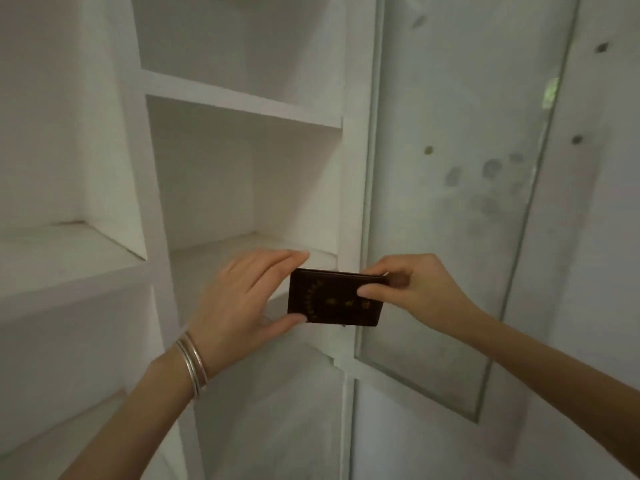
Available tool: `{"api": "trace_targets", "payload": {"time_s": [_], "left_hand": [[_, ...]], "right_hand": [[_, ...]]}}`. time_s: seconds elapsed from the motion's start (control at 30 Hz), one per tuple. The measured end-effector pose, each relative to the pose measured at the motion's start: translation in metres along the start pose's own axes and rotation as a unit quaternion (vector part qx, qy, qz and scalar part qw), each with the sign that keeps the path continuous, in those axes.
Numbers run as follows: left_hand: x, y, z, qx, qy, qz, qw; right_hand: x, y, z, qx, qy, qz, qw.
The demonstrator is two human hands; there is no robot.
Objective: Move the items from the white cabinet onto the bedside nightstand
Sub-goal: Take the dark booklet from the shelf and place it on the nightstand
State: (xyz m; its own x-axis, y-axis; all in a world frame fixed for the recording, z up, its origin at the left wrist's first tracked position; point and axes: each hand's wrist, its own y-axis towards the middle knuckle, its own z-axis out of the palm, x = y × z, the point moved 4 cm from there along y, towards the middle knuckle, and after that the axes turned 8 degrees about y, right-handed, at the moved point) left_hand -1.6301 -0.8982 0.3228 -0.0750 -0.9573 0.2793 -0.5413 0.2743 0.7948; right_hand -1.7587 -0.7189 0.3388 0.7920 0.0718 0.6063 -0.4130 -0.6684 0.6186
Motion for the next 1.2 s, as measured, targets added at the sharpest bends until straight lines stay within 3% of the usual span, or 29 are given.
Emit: {"api": "trace_targets", "payload": {"time_s": [0.13,0.27,0.53,0.7,0.8,1.03,1.2], "left_hand": [[-0.064,-0.023,0.043,0.074,-0.100,0.046,0.991],[-0.156,-0.030,0.070,0.113,-0.197,0.145,0.963],[-0.387,-0.030,0.064,0.133,-0.369,0.379,0.838],[-0.536,-0.052,-0.008,0.091,-0.451,0.523,0.718],[-0.616,-0.080,-0.072,0.079,-0.499,0.556,0.660],[-0.749,-0.186,-0.242,0.105,-0.528,0.580,0.611],[-0.806,-0.271,-0.379,0.095,-0.556,0.627,0.537]], "right_hand": [[-0.021,-0.093,-0.015,-0.038,0.042,0.210,0.976],[-0.018,-0.208,-0.039,-0.121,0.068,0.367,0.920],[0.062,-0.450,-0.097,-0.286,0.046,0.542,0.789],[0.178,-0.586,-0.093,-0.376,0.003,0.602,0.704],[0.256,-0.664,-0.072,-0.462,-0.049,0.622,0.630],[0.442,-0.827,0.021,-0.693,-0.057,0.578,0.428],[0.555,-0.888,0.092,-0.775,-0.057,0.518,0.357]]}}
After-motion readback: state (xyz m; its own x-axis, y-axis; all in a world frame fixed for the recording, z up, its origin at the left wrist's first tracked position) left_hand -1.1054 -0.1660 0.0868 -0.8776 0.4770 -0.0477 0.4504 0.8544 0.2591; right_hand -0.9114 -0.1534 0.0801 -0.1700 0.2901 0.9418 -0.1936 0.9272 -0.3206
